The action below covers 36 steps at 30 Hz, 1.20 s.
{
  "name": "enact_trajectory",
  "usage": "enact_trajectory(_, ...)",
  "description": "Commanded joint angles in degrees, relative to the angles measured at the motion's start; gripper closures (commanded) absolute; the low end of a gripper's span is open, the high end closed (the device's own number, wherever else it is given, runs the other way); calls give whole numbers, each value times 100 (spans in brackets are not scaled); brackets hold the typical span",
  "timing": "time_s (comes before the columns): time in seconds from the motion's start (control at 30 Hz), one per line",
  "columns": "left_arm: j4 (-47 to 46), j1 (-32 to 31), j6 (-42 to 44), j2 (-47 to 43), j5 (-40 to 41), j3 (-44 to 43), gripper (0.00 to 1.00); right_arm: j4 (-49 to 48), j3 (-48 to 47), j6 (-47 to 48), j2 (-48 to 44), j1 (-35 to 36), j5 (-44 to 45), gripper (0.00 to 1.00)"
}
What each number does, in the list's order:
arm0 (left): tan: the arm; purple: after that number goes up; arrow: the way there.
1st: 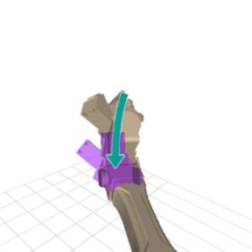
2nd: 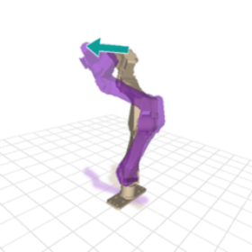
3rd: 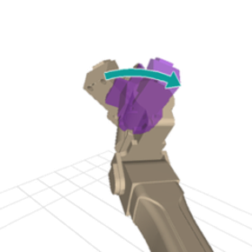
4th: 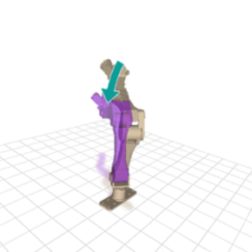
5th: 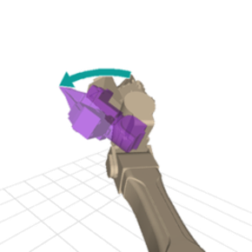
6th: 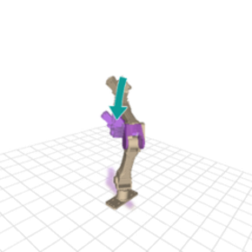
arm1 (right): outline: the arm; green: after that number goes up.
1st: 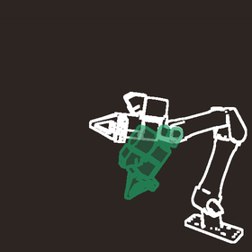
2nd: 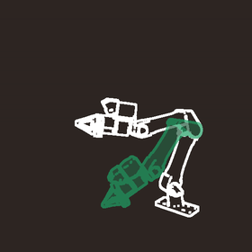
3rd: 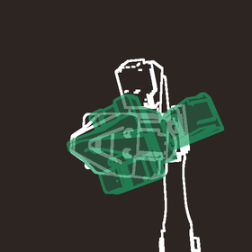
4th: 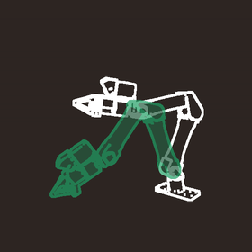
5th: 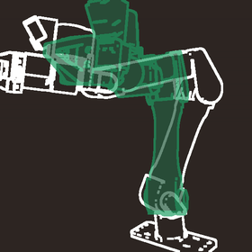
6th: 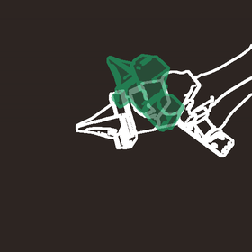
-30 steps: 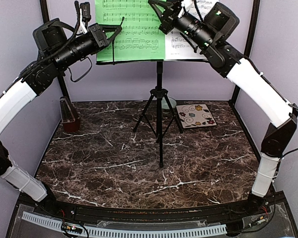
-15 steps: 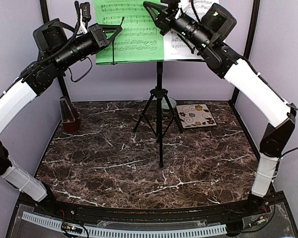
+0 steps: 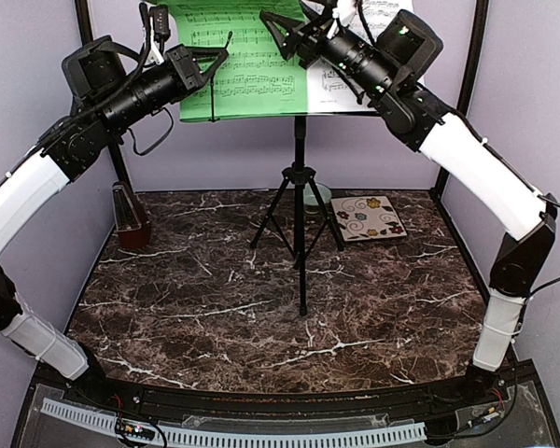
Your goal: Set up the instrument practice props
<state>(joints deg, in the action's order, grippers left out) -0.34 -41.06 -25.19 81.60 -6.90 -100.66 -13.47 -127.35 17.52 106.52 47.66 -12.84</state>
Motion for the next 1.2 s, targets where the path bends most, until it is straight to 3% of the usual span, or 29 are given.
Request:
enact_trajectory(0.0,-217,-58,80,-219,21,61,100,-348,61,13,-287,52,133,27)
enact_trajectory(0.03,-213,-59,76,-217,26,62,100,-344,61,21,-283,53,137,26)
enact_trajectory(0.13,-208,-59,67,-224,26,62,84,-331,59,40,-283,66,147,24)
enact_trajectory(0.27,-173,-75,49,-245,55,65,72,-319,73,41,-288,66,151,23)
enact_trajectory(0.53,-124,-100,72,-348,114,107,60,-319,96,32,-290,63,151,22)
enact_trajectory(0.83,-119,-217,170,-618,239,248,38,-335,157,37,-340,73,168,19)
enact_trajectory(1.0,-66,-246,189,-786,291,374,33,-349,201,41,-360,76,177,16)
enact_trajectory(1.17,-185,-275,277,-891,102,474,35,-370,256,32,-411,70,194,15)
